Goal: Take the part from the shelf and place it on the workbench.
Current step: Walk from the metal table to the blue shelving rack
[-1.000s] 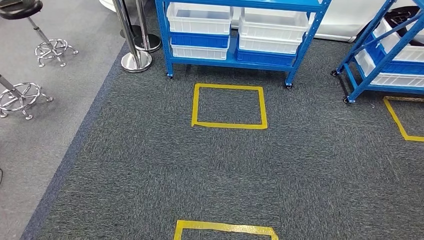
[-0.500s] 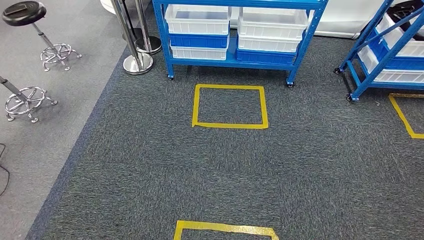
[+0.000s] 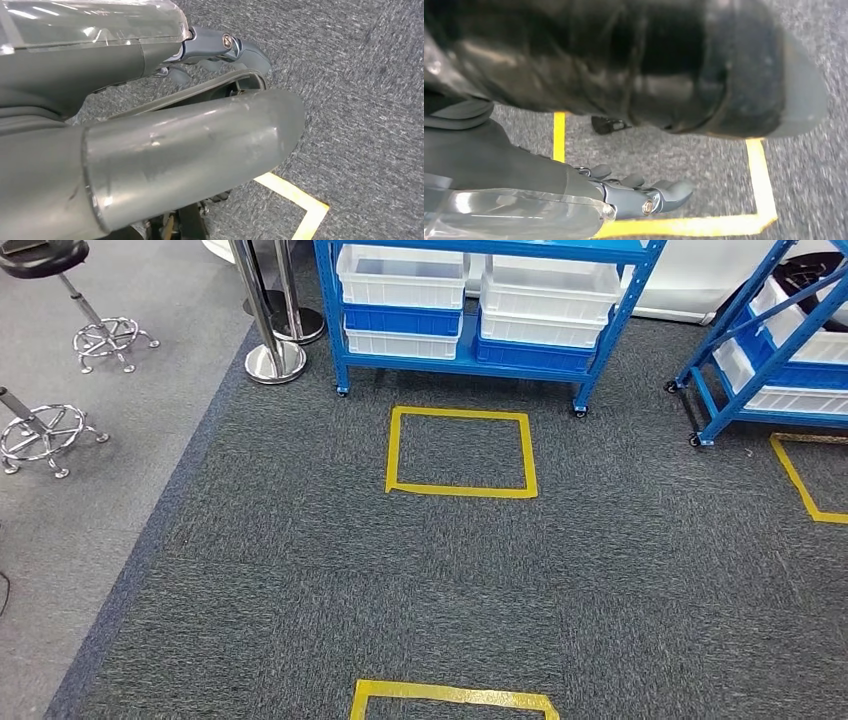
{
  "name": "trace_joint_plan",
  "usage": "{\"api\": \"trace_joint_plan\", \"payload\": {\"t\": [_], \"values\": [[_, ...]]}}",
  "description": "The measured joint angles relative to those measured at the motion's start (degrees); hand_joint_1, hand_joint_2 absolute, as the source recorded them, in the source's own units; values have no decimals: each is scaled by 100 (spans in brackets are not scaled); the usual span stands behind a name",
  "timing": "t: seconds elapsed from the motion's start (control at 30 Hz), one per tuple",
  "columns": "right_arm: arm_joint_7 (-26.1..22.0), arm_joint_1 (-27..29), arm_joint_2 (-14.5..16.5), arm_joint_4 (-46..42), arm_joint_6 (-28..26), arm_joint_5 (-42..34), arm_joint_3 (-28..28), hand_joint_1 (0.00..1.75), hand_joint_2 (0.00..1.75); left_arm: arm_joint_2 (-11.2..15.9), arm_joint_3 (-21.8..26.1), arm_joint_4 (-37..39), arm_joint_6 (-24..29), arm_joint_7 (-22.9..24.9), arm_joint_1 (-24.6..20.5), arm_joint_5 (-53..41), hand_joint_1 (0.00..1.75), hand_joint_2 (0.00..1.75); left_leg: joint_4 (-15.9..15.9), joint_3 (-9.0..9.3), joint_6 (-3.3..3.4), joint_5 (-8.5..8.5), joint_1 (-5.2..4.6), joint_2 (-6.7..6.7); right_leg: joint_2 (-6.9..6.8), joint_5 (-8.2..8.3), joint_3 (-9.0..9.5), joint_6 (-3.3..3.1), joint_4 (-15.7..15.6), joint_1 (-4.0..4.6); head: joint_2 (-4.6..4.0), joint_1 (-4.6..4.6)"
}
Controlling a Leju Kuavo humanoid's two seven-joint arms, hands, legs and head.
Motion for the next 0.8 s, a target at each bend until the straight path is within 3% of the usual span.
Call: {"api": "trace_joint_plan", "payload": {"t": [0.03,0.07,0.13,0.17,0.23,0.37,0.4,0.47,0.5,0.53,0.57,0.6,0.67,0.73,0.8], "values": [[0,4,0,1,1,4,-1,0,0,1,0,0,0,1,1,-1,0,0,0,4,4,-5,-6,-2,0,41,-56,1,88,-5,0,-1],[0,6,0,1,0,8,-1,0,0,1,-1,0,0,4,3,-3,0,0,0,13,5,-13,-10,-6,0,182,-15,-6,-25,-9,0,0],[-1,6,-1,1,1,15,-3,0,0,0,-2,0,0,10,5,-18,0,0,0,43,-11,-33,-10,-14,0,576,304,-45,-710,-8,0,1],[-3,3,-1,1,1,17,-4,0,0,-1,-2,0,1,13,3,-26,0,0,6,53,-31,-49,-19,-16,-1,696,464,-70,-1055,8,0,1],[-9,-4,-1,0,5,25,-7,0,0,-1,-2,0,7,21,-2,-34,0,0,6,59,-86,-69,-24,-15,2,743,617,-113,-1397,45,0,-1],[-16,4,0,1,11,33,-20,0,0,1,-7,0,22,44,-8,-43,0,0,121,46,-209,-178,-8,-13,7,747,715,-229,-1518,34,0,-3],[-17,6,0,0,14,35,-24,0,0,1,-8,0,26,48,-8,-46,0,0,345,-57,-231,-293,-4,-12,1,746,754,-262,-1552,20,0,-4],[-19,4,-1,-1,21,37,-32,0,0,2,-9,1,32,57,-2,-61,0,0,1071,-451,-261,-584,12,-11,-12,701,802,-308,-1562,32,0,-6],[-18,4,-1,-2,24,37,-37,0,0,2,-10,1,33,63,5,-71,0,0,1410,-654,-274,-671,18,-10,-13,671,828,-318,-1559,38,0,-5],[-18,4,-1,-2,25,37,-39,0,0,2,-10,1,33,67,14,-81,0,0,1587,-780,-284,-652,23,-10,-10,635,869,-319,-1559,41,0,-5],[-17,8,-1,-2,26,37,-42,0,0,5,-11,1,34,70,21,-92,0,0,1540,-797,-288,-513,25,-10,-4,595,923,-311,-1558,42,0,-5],[-16,13,0,-1,26,37,-45,0,0,9,-11,0,37,76,23,-97,0,0,1284,-708,-284,-285,26,-9,1,551,988,-298,-1558,39,0,-6],[-15,19,1,0,26,40,-51,0,0,18,-11,0,47,93,22,-102,0,0,555,-397,-256,97,14,-3,6,446,1102,-249,-1553,41,0,-7],[-16,10,2,1,26,44,-60,0,0,21,-15,1,58,114,14,-111,0,0,164,-200,-189,124,-9,-2,7,376,1161,-184,-1556,48,0,-4],[-16,-7,2,1,26,47,-67,0,0,22,-25,2,66,131,13,-119,0,0,81,-136,-105,42,-22,-13,8,369,1206,-126,-1554,47,0,-3]]}}
